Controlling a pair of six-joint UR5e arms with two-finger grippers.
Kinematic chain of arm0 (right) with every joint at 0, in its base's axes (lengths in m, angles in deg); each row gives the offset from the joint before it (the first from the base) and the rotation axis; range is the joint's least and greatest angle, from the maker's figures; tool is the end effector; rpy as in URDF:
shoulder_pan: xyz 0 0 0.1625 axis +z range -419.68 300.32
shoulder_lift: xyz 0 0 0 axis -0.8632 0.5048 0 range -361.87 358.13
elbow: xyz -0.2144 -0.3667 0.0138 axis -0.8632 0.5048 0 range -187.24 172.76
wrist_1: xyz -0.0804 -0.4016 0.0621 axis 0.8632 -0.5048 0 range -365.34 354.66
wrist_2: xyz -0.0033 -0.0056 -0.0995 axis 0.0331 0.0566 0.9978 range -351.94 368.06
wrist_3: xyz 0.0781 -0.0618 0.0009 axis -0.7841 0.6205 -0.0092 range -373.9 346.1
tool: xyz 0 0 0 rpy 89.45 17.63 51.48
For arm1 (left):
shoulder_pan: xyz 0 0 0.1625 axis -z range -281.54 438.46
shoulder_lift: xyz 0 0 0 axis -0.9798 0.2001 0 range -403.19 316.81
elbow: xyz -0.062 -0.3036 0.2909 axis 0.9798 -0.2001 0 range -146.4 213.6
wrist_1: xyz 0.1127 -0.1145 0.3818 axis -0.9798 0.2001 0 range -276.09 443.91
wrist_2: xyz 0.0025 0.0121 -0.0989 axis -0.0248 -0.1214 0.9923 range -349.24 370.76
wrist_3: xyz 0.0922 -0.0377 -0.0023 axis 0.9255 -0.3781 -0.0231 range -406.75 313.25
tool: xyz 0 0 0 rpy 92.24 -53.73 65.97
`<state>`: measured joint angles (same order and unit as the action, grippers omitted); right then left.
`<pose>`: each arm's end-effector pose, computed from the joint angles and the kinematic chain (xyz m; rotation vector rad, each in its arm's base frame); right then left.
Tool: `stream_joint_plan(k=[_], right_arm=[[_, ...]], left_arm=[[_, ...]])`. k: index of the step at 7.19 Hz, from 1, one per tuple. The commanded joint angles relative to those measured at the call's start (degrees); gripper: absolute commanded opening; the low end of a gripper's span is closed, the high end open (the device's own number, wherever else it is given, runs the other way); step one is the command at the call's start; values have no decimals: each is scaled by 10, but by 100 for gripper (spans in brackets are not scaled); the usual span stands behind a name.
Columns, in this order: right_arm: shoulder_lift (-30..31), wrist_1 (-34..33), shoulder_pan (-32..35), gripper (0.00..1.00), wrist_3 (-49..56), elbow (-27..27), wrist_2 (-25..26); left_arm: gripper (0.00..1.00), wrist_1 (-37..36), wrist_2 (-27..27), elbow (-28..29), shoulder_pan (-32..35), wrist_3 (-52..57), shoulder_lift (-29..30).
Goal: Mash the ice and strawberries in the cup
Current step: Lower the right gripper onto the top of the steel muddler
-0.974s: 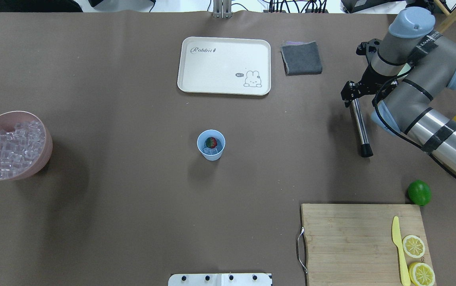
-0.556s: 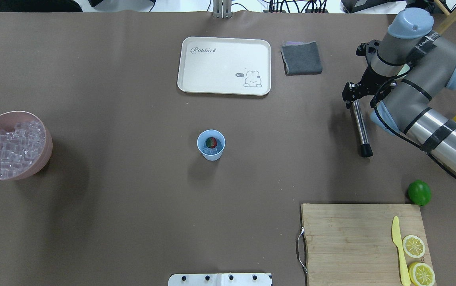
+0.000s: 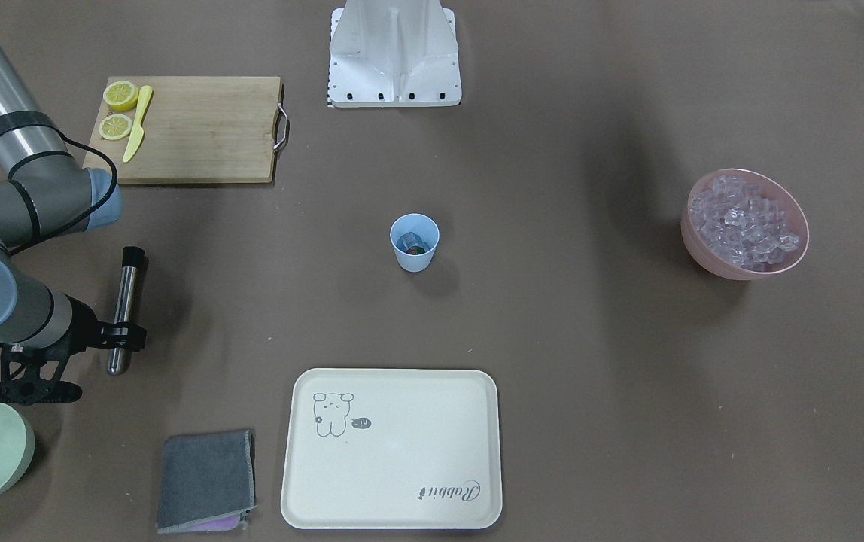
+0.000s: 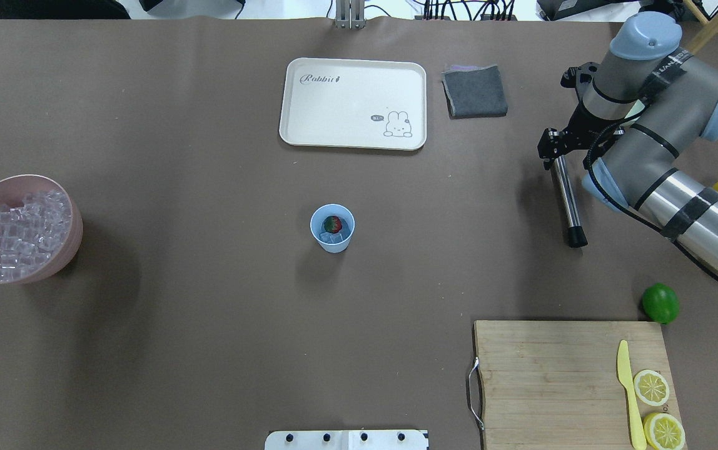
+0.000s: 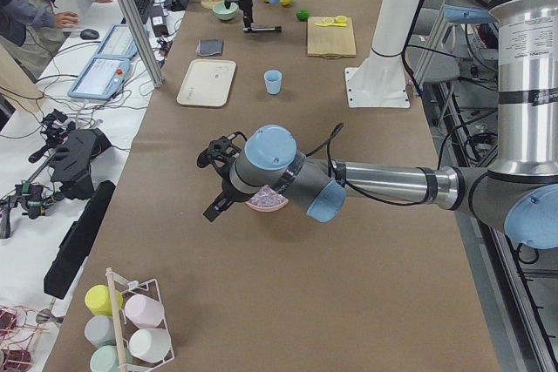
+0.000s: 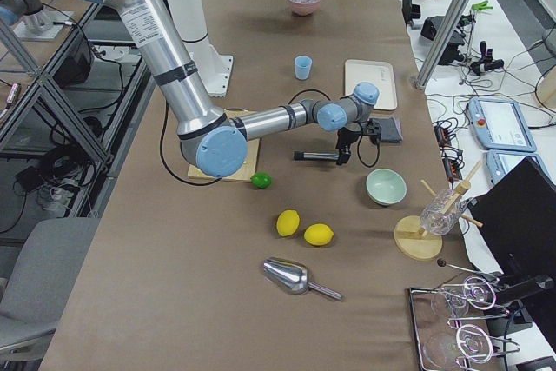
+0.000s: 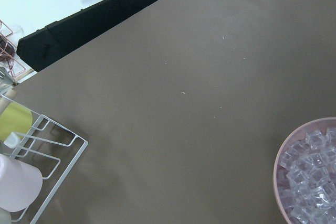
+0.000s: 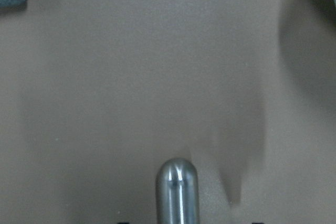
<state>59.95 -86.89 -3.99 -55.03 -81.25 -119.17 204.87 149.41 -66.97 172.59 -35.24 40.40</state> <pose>-0.3372 -0.6239 0.4933 -0.1180 -0.7204 -0.0035 -0.0918 -0.4577 0.5530 0.6841 0.7383 0.3779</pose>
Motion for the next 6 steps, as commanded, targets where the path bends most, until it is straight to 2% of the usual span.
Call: stream_joint_plan(k=[1,2,4,5,6], right_arm=[[0,1,-1,82,-15,0,2],[-1,1,-3,75,-16,0,4],[0,2,-12,80,-16,1,4],[0,1,-12,79,-16,1,3],[0,1,-12,48,-16,0,2]], left_arm=[[97,1,-1,3,0,0,-3],[97,1,-1,4,0,0,-3],[97,1,-12,5,0,0,-2],[97,1,-14,4,0,0,-1],[97,1,-14,5,0,0,0]])
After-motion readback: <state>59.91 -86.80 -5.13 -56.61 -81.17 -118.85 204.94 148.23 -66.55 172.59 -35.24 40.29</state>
